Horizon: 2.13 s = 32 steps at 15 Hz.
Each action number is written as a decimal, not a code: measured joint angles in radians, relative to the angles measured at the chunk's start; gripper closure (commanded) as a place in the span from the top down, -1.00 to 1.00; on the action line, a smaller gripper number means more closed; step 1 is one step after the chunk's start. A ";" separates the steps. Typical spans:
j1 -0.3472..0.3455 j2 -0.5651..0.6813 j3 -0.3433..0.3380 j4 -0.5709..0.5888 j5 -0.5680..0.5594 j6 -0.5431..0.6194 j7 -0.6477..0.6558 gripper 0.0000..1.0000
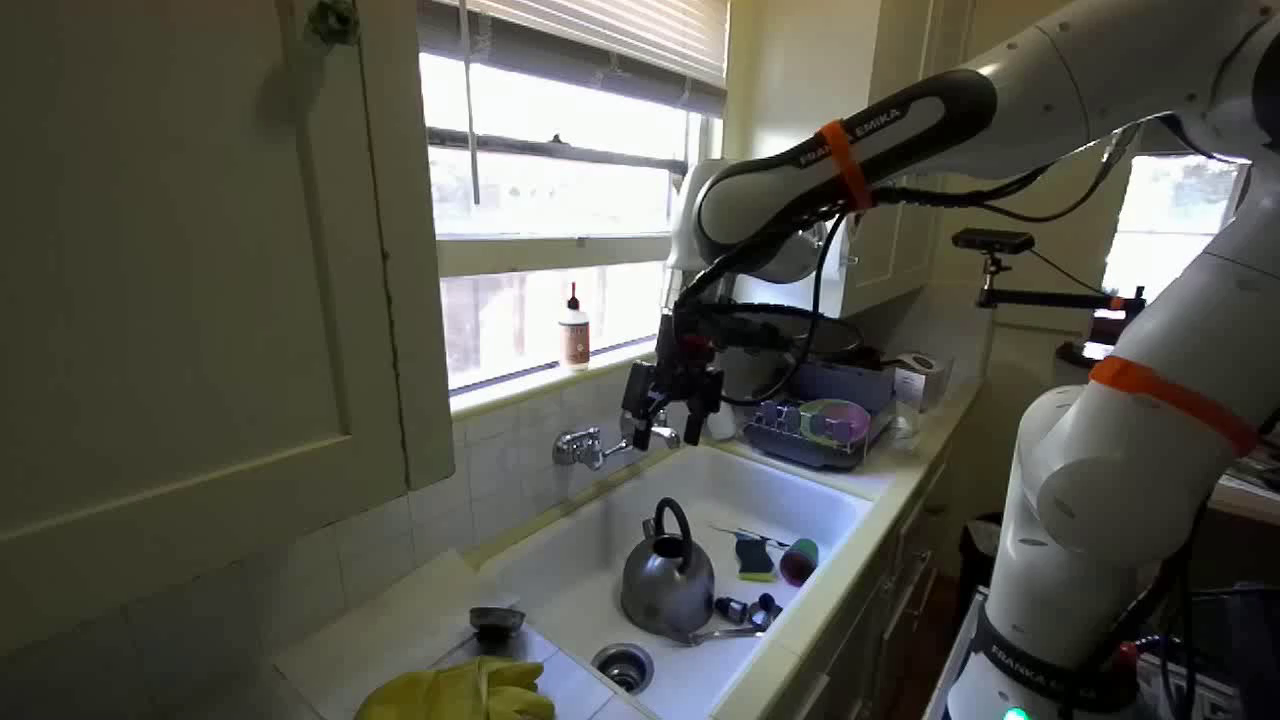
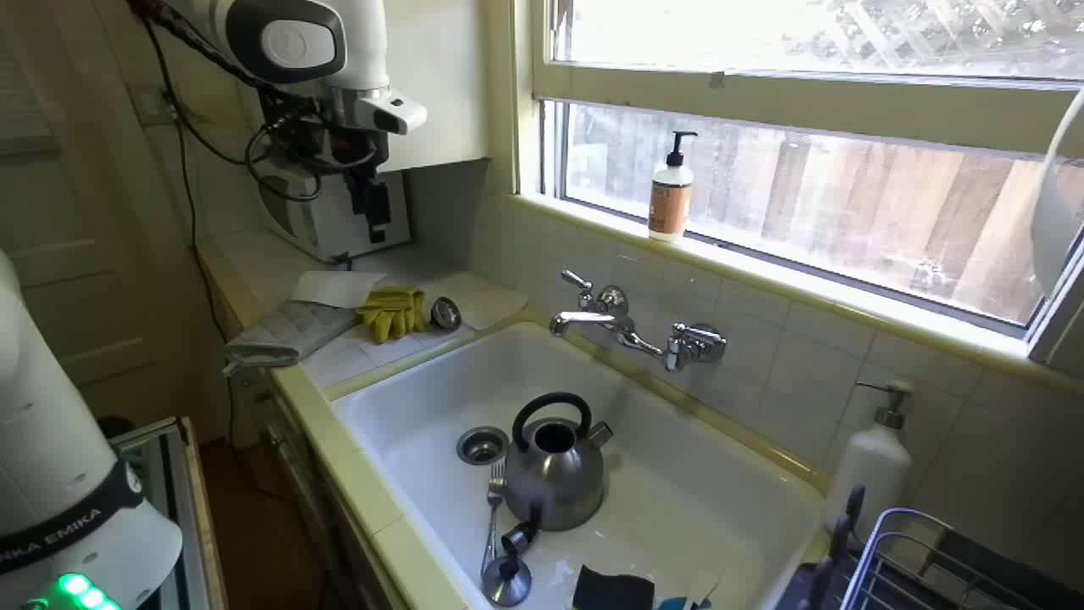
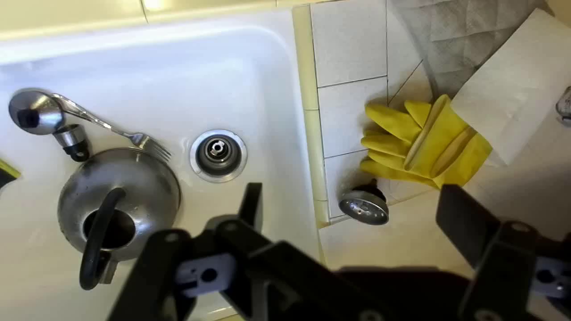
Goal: Use the sponge to scrub the teapot
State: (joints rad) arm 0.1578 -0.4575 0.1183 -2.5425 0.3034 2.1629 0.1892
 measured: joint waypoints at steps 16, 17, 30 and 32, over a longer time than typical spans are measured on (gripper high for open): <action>-0.061 0.020 -0.025 -0.015 -0.010 0.011 0.014 1.00; -0.091 0.030 -0.040 -0.028 -0.015 0.031 0.021 1.00; -0.296 0.335 -0.299 -0.099 0.056 0.486 -0.033 1.00; -0.297 0.389 -0.313 -0.067 0.088 0.512 -0.065 1.00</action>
State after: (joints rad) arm -0.1389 -0.0684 -0.1947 -2.6093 0.3913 2.6745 0.1242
